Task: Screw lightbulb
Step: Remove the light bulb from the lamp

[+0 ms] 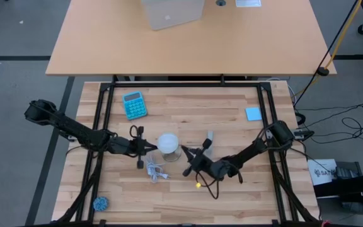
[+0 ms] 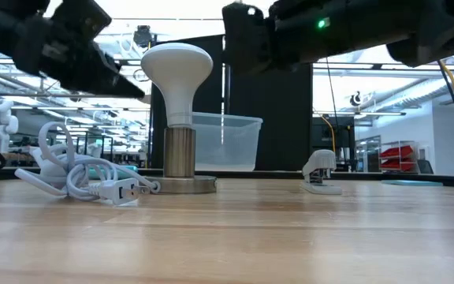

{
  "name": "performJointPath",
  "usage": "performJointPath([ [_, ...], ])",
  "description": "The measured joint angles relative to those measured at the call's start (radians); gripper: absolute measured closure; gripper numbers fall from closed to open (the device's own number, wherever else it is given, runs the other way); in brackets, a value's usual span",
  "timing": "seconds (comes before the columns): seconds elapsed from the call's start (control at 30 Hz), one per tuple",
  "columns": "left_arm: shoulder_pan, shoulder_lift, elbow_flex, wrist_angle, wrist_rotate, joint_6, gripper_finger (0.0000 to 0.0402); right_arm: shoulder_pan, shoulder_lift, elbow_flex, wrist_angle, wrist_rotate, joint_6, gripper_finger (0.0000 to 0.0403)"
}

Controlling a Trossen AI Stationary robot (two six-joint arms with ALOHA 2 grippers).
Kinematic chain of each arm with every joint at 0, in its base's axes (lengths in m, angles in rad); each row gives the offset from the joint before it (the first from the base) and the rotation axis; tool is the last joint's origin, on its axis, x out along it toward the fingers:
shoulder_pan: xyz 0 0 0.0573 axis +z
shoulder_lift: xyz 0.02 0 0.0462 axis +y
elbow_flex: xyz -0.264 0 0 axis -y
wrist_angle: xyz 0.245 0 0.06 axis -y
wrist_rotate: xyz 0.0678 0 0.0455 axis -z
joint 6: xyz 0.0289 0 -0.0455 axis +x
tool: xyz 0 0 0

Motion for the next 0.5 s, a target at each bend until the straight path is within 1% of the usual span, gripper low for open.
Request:
performJointPath([
  [0.1,0.016,0.0,0.0,-0.06,-0.06,-0.028,0.0402,0.011,0.0,0.0,0.0,-0.083,0.035,0.0403],
  [0.17,0.032,0.0,0.0,-0.066,-0.094,-0.047,0.0402,0.011,0.0,0.0,0.0,-0.124,0.062,0.0403],
  [0.33,0.056,0.0,0.0,-0.004,-0.15,-0.046,0.0402,-0.008,0.0,0.0,0.002,-0.152,0.074,0.0403],
  [0.5,0.051,-0.008,0.0,0.019,-0.153,-0.028,0.0402,-0.032,0.0,0.016,0.0,-0.156,0.078,0.0403],
])
